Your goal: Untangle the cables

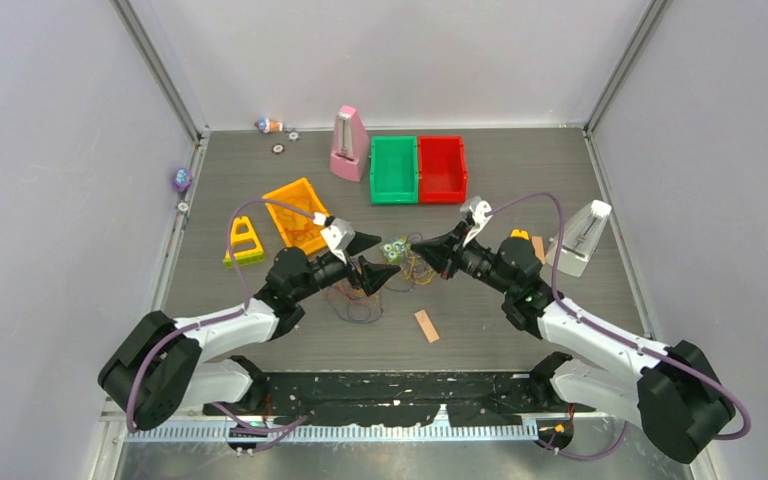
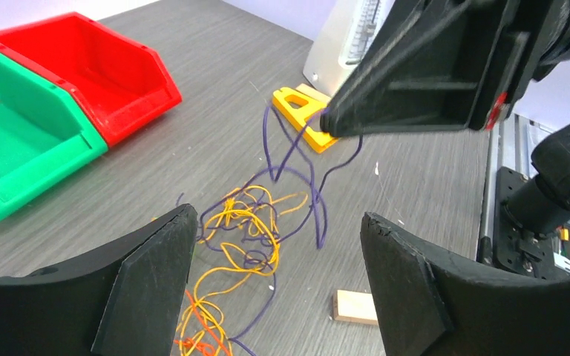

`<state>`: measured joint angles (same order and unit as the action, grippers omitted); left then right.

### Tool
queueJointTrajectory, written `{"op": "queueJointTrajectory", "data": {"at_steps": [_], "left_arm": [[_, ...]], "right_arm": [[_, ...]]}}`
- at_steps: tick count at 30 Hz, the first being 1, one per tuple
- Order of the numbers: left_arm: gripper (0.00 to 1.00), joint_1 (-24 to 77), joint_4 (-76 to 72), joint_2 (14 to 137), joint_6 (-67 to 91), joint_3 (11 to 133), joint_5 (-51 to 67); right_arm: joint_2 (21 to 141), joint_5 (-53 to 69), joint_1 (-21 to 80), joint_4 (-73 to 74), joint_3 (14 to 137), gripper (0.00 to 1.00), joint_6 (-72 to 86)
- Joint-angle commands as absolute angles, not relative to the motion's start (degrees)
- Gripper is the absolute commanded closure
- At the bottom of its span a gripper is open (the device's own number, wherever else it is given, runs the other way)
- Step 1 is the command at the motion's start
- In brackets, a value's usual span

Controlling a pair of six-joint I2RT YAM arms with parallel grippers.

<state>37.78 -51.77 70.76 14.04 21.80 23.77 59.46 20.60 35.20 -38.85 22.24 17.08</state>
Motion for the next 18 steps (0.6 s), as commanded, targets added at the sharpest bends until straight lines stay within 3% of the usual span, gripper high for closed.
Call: {"op": "queueJointTrajectory", "data": {"at_steps": [1,9,18], "left_arm": [[0.18,37.94,-55.69,70.01,13.03,22.22,21.47],[0.20,38.02,-55.37,80.33,17.47,27.84,19.14],[0.32,38.52,-49.78,85.61,19.62,32.82,20.04]], "right_arm": [[55.50,16.80,35.31,-28.52,32.71,0.95,16.62],[56.65,19.88,35.51,-14.59,51.09,0.95,20.19],[58.85,18.89,35.60,-7.97,64.31,0.95,21.38]]}}
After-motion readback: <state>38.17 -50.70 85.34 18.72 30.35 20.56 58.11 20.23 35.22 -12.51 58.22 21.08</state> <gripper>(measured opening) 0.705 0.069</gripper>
